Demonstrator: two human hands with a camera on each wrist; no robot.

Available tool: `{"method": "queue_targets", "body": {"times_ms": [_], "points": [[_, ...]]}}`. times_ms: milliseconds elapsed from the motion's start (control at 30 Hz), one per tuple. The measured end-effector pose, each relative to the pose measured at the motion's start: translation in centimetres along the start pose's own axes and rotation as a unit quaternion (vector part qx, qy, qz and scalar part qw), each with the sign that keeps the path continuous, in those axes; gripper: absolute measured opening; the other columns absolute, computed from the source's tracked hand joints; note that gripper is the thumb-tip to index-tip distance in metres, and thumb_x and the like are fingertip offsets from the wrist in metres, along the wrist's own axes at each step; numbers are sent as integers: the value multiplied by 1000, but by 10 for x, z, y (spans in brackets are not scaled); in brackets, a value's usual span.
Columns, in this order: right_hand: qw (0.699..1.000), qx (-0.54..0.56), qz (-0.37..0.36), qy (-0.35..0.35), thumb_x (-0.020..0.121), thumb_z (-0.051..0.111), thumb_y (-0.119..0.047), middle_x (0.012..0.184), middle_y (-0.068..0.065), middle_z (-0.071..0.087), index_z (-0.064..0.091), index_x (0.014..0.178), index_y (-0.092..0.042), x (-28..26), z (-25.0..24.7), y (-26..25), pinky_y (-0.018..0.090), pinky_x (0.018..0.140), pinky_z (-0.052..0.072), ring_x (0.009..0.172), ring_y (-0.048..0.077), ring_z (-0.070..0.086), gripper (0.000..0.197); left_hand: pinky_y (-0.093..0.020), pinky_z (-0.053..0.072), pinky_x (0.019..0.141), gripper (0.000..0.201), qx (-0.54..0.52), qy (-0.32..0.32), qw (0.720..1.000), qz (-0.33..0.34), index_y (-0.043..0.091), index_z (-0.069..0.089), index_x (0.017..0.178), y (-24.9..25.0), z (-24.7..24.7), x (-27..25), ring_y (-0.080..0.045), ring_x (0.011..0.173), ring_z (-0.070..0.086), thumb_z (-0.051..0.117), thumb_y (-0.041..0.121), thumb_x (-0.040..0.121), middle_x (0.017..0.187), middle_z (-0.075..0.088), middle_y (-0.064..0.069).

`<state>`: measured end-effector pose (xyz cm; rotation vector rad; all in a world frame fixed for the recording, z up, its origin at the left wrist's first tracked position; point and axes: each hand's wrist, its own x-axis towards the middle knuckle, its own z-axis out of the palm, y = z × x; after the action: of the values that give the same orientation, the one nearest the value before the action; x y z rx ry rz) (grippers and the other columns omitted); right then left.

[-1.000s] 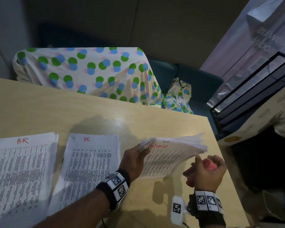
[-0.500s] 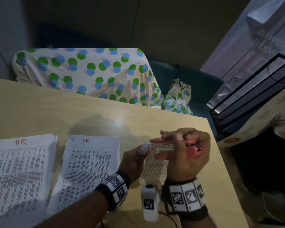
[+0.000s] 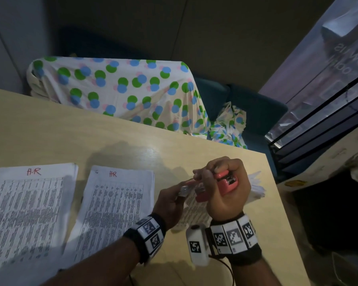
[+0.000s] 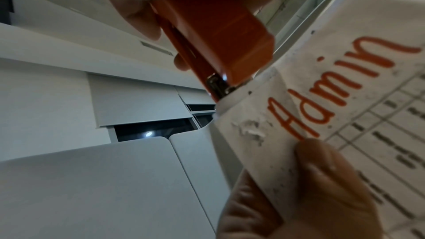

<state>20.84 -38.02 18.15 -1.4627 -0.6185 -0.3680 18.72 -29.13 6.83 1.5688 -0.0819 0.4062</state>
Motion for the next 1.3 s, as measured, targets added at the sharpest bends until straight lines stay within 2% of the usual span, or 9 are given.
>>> {"method": "queue_targets", "body": {"times_ms": [200,433,600,733,967,1100,1167,1233,1300], "points": [[1000,-3,-8,26,82,58,-1,72,21,53,55,87,-25,-3,4,5,45,73,60,61,23,66,24,-12,48,72,29,-4,-2,1000,-5,50,58,108,1,1,1,7,84,63,45,34,89,91,66,36],[996,-6,69,55,83,61,-6,66,8,63,53,84,-22,-5,6,11,37,52,55,59,30,69,18,-2,42,67,46,-4,-2,1000,-1,51,61,98,3,4,1,16,77,60,48,8,90,83,65,39],[994,-30,81,72,83,61,-14,57,14,59,50,83,-10,-2,8,14,30,44,53,50,24,67,12,-14,50,74,29,4,-15,1000,-13,61,51,111,2,6,-1,5,92,64,38,42,94,96,62,42],[993,-46,81,77,84,59,-25,54,23,58,51,80,-6,-1,10,17,23,43,50,44,19,65,21,-16,50,68,30,-18,-17,1000,-20,57,56,105,-4,8,-1,6,84,65,32,63,87,91,66,36],[990,-54,83,98,86,57,-34,46,18,56,53,76,5,0,18,25,20,39,45,34,21,58,40,-1,41,63,35,-46,-7,999,0,30,59,101,0,6,-1,19,77,59,34,51,89,83,59,27],[989,-63,99,87,84,57,-35,43,20,51,53,72,5,4,18,25,19,37,43,31,16,54,42,0,39,60,52,-40,-7,999,13,24,56,87,-1,7,-2,21,68,55,30,68,85,56,59,12],[988,-69,106,83,84,56,-36,42,21,49,53,70,2,6,18,26,19,36,42,30,15,53,41,0,39,60,51,-20,-16,999,20,24,54,87,-1,6,-3,24,68,53,30,70,84,86,61,-1],[987,-75,115,80,83,56,-38,43,22,51,53,69,-4,6,20,26,19,36,42,30,15,52,37,0,38,60,40,6,-34,999,0,26,53,88,-2,5,-4,23,66,52,39,63,84,89,60,0],[985,-80,129,81,82,56,-38,43,24,51,54,68,-7,6,20,26,20,37,42,30,17,52,34,-2,39,61,22,16,-59,998,-26,28,57,84,-4,4,-6,18,66,54,47,47,82,66,63,4]]}}
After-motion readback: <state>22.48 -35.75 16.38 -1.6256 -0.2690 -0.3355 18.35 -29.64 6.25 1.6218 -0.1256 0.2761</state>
